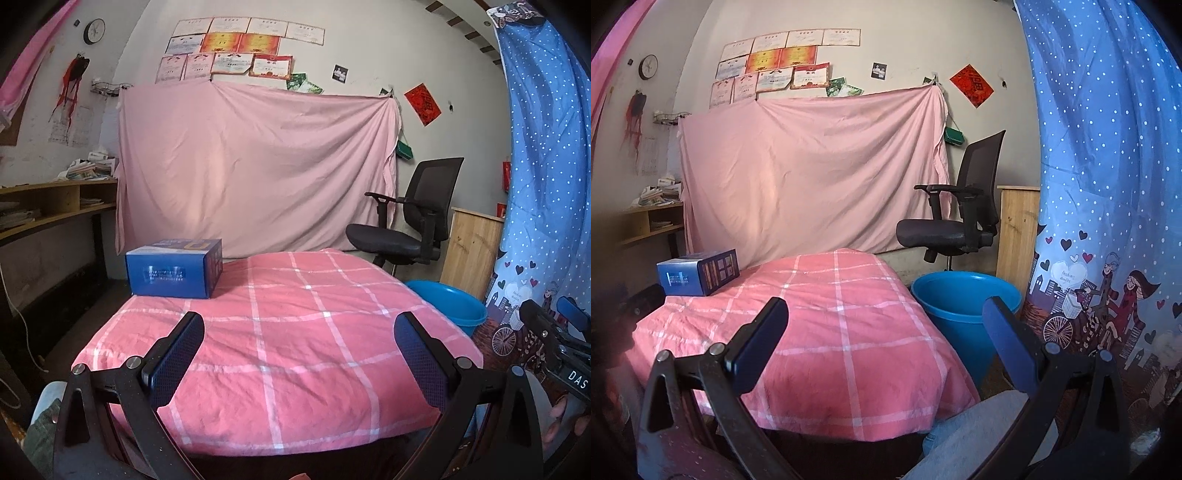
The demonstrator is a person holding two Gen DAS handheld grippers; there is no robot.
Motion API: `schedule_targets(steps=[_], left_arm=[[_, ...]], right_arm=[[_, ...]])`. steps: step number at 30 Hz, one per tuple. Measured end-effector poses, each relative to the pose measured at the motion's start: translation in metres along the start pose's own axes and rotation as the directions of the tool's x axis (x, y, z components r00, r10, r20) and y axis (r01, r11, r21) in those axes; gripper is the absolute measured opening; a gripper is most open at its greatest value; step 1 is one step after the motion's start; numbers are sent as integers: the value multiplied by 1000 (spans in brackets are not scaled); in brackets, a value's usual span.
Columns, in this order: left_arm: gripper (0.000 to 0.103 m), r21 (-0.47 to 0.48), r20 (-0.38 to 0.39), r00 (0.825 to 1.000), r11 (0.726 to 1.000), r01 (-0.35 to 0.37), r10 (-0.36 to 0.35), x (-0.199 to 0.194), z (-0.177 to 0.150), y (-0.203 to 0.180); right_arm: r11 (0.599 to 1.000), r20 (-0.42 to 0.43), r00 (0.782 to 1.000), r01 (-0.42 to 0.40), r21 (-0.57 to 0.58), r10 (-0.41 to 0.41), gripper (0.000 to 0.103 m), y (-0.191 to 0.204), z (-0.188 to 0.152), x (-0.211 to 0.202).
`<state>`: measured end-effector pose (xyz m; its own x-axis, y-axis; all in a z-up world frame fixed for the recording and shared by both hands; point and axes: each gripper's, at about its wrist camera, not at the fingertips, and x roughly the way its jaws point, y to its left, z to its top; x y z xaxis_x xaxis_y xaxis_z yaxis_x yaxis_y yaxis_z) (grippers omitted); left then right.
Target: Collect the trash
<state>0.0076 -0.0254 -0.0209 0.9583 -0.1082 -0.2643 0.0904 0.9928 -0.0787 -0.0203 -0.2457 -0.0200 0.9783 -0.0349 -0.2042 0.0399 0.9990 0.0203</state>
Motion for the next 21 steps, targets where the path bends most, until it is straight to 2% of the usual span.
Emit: schedule_targets(steps=[21], left_arm=[[101, 17, -17, 1000, 1000, -10, 11, 2, -8, -6]], right_arm=[[1000, 0, 1000, 4, 14, -4, 103, -5, -5, 0]])
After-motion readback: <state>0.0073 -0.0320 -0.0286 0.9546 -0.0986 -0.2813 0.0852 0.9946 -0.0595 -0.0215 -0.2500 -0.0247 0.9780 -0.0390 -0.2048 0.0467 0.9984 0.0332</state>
